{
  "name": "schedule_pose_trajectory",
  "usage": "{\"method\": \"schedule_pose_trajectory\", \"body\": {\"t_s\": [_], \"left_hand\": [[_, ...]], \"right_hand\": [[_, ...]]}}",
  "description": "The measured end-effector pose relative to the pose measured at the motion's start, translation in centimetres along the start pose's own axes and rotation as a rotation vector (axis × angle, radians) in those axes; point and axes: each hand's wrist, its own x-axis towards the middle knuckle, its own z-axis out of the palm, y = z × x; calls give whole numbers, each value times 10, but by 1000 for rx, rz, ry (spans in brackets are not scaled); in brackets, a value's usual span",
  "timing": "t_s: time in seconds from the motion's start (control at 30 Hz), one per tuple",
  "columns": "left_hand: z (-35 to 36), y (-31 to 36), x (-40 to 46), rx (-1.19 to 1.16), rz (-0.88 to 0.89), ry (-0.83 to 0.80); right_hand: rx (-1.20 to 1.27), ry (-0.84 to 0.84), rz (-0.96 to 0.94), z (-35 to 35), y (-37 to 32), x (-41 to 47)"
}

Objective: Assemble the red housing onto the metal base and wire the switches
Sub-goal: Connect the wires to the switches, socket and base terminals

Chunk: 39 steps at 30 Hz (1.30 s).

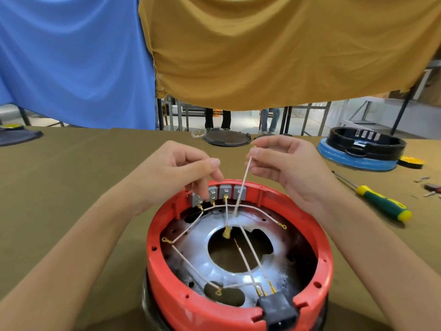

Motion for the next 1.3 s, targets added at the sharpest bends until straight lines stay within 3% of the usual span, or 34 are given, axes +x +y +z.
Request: {"method": "schedule_pose_trajectory", "body": {"t_s": [0.13,0.3,0.67,1.07,1.3], "left_hand": [[7,-14,6,252,-15,205],[11,-19,7,365,-174,-48],[1,-13,4,460,-263,-105],[2,-24,8,378,-181,-109],[2,-14,2,261,-185,-267]], "right_hand": [[131,-28,152,-12,-9,4],[-206,-148,262,-9,-7,-4],[-467,-338,271,5,-8,-15],[-769,-319,244,26,-11,-19],[-907,-186,196,35,-3,-27]]}}
